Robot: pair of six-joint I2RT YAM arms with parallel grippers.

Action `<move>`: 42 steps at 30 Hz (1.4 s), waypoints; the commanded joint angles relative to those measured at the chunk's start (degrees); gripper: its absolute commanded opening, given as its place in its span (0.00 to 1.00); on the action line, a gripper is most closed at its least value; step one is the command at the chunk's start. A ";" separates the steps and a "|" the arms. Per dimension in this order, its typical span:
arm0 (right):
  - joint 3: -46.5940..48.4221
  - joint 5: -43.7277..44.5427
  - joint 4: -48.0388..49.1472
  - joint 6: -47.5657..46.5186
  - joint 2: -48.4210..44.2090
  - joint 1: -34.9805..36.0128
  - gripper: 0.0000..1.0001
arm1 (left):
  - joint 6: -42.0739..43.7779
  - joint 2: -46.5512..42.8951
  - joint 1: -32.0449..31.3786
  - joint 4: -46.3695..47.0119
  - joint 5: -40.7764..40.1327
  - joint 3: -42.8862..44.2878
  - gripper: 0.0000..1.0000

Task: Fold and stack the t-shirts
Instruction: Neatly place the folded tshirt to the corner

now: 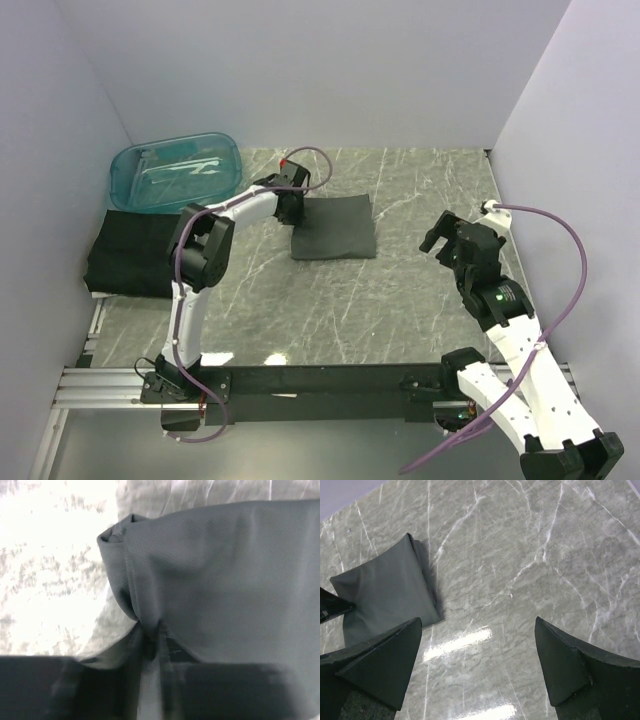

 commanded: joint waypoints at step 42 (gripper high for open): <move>-3.77 -4.33 6.11 -0.47 4.12 -1.69 1.00 | 45.24 -57.56 4.80 -18.30 -37.19 -34.41 0.01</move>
